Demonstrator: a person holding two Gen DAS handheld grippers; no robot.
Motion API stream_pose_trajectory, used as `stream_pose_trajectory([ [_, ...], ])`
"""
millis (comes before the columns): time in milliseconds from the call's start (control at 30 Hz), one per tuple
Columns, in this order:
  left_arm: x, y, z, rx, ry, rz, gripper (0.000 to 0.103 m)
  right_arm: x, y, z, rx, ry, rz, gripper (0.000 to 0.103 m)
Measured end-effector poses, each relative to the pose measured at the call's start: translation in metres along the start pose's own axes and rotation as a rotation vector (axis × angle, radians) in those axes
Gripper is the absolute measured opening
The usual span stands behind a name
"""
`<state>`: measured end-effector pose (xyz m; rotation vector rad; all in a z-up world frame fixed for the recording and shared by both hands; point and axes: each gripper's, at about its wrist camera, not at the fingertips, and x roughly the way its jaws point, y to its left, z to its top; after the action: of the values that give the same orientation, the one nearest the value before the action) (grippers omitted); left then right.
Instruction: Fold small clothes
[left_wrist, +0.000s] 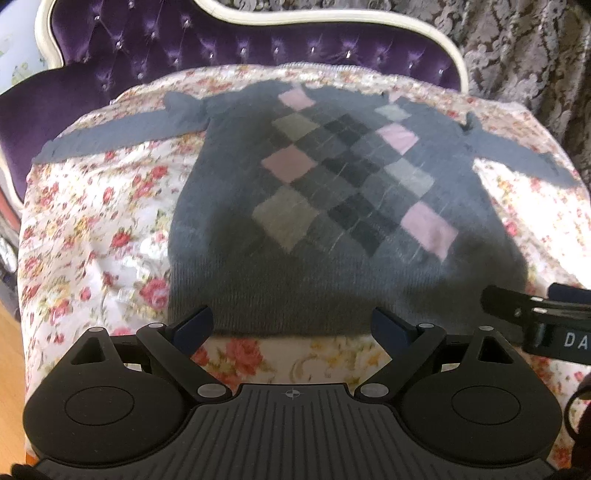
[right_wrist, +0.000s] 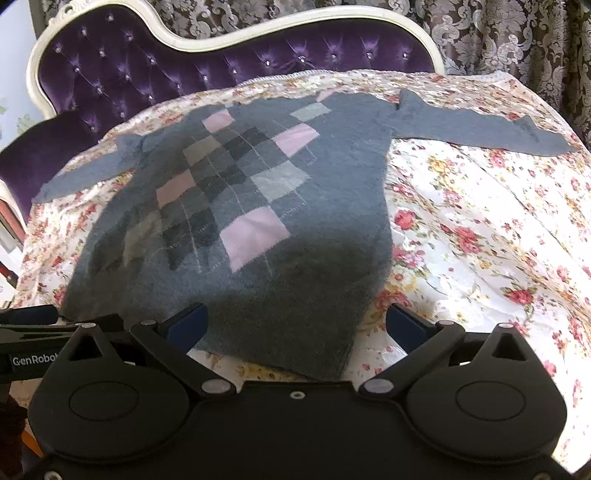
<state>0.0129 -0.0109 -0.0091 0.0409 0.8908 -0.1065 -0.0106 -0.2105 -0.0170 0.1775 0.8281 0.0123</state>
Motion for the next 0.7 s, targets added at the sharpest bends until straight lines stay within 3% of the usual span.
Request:
stream_pose_trajectory([
  [333, 0.006, -0.008, 0.045, 0.1, -0.175, 0.044, 0.093, 0.0, -0.032, 0.029, 0.033, -0.146, 0.108, 0.102],
  [533, 0.023, -0.008, 0.073, 0.064, -0.233, -0.023, 0.093, 0.009, -0.071, 0.061, 0.008, -0.23, 0.092, 0.102],
  [700, 0.048, -0.014, 0.089, 0.072, -0.226, 0.024, 0.093, 0.022, -0.12, 0.088, 0.024, -0.274, 0.032, 0.102],
])
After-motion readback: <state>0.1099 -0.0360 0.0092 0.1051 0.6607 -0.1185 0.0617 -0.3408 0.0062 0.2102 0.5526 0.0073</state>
